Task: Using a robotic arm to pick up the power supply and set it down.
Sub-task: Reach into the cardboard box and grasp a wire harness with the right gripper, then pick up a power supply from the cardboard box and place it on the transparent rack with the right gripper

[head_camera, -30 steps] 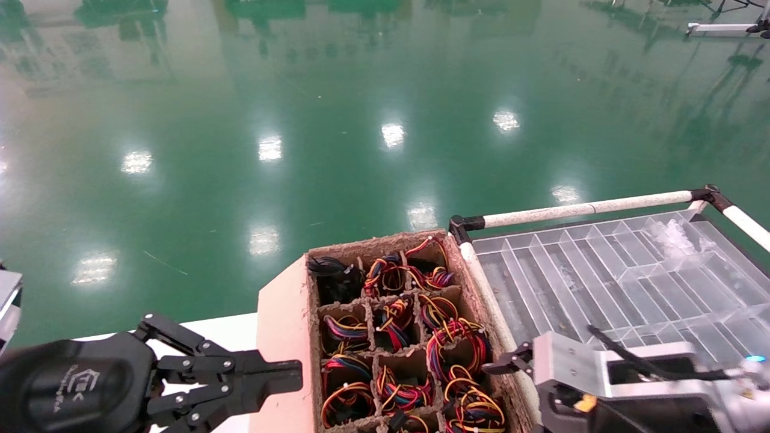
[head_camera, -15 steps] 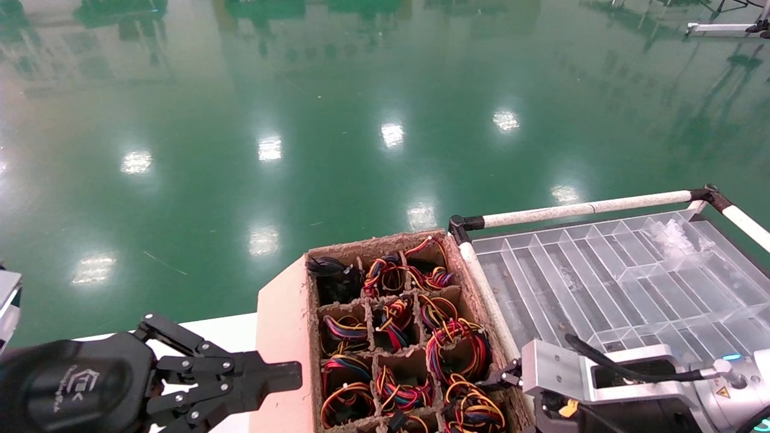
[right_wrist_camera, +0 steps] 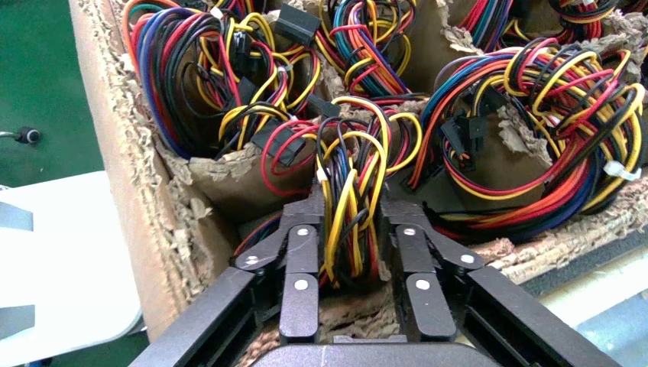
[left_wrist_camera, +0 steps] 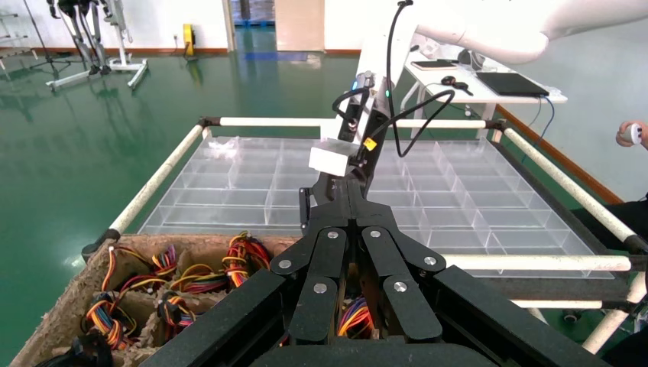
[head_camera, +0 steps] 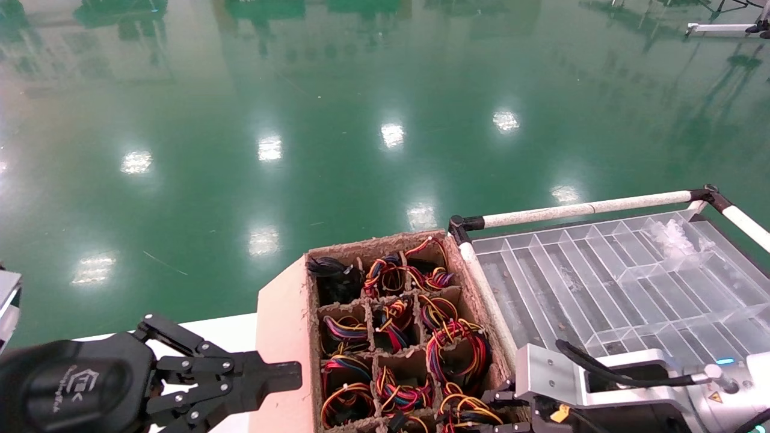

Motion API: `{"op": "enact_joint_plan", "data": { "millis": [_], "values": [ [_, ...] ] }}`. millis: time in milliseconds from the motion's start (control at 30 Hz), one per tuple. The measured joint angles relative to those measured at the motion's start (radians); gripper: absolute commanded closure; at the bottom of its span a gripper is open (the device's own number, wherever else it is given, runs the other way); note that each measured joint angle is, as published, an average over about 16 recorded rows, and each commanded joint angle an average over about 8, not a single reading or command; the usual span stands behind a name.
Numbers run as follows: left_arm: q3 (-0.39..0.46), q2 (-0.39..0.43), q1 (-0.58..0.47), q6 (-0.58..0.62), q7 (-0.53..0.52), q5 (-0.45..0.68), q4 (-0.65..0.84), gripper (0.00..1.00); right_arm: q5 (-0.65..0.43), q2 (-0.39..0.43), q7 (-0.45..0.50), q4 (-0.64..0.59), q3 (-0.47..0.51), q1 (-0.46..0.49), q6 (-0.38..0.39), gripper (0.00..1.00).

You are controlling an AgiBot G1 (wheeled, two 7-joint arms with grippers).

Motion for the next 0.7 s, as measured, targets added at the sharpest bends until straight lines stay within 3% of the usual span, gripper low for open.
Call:
{"op": "enact_joint_plan", "data": {
  "millis": [100,267,367,700],
  "values": [
    [0.0,0.0,0.0,0.0,0.0,0.0,0.0,0.91,0.014,0.012,0.011,0.013,0.009,0.0,-0.002,1.0],
    [0.001,0.0,0.0,0.0,0.0,0.0,0.0,0.32,0.049,0.04,0.03,0.04,0.034,0.009,-0.002,1.0],
    [0.001,0.0,0.0,0.0,0.0,-0.001,0.0,0.03,0.076,0.057,0.039,0.053,0.055,0.021,0.0,1.0],
    [0.001,-0.001,0.0,-0.001,0.001,-0.001,0.0,0.0,0.175,0.094,0.041,0.065,0.144,0.109,0.019,1.0]
  ]
}}
